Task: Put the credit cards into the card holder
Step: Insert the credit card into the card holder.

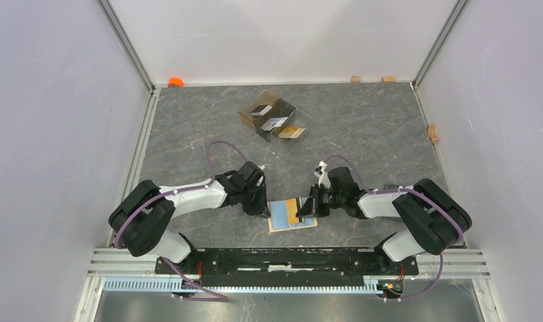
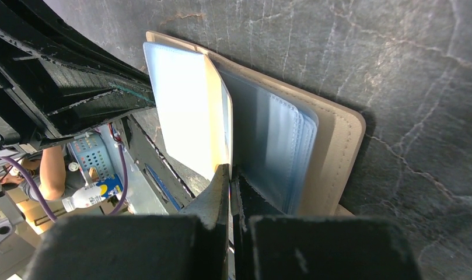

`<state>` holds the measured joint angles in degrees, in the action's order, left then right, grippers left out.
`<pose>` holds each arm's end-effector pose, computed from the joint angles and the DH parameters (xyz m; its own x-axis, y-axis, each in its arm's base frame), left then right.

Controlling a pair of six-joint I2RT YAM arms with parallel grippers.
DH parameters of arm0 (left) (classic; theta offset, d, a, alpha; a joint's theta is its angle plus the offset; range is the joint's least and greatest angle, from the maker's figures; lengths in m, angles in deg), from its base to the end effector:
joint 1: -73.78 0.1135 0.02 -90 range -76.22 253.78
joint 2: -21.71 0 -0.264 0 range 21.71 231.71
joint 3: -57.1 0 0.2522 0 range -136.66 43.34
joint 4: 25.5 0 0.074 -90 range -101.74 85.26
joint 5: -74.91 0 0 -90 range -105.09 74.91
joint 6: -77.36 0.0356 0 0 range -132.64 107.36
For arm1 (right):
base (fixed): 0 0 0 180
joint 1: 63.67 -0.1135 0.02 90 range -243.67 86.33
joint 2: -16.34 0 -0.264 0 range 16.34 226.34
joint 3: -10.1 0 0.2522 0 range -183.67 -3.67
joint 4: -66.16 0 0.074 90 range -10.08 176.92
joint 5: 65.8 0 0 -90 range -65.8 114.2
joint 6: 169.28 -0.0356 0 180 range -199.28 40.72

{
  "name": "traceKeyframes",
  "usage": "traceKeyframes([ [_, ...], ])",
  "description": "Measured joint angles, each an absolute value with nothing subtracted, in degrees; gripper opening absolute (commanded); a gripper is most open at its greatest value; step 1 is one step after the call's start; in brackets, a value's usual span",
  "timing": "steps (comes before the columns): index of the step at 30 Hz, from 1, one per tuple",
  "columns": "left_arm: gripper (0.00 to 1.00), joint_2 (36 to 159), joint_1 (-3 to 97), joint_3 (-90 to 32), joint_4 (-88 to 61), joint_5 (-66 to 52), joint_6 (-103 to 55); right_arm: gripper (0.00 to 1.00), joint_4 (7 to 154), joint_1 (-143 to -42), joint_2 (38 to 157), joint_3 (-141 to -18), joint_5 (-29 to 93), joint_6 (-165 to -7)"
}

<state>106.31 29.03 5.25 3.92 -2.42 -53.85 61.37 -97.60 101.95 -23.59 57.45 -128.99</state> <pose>0.1778 -0.1872 0.1437 -0.9729 0.0594 -0.2234 0.1577 0.8772 -0.4535 0.1766 0.1423 0.1022 -0.9854 0.1059 -0.1334 -0.0382 0.6261 0.7788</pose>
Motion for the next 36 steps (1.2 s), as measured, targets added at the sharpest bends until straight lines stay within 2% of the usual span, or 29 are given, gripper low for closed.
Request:
traceKeyframes([
  [36, 0.13, 106.4, 29.4, 6.1, 1.9, 0.1, -50.9, 0.0, 68.6, -100.1, 103.4, -27.2, 57.3, -130.8],
])
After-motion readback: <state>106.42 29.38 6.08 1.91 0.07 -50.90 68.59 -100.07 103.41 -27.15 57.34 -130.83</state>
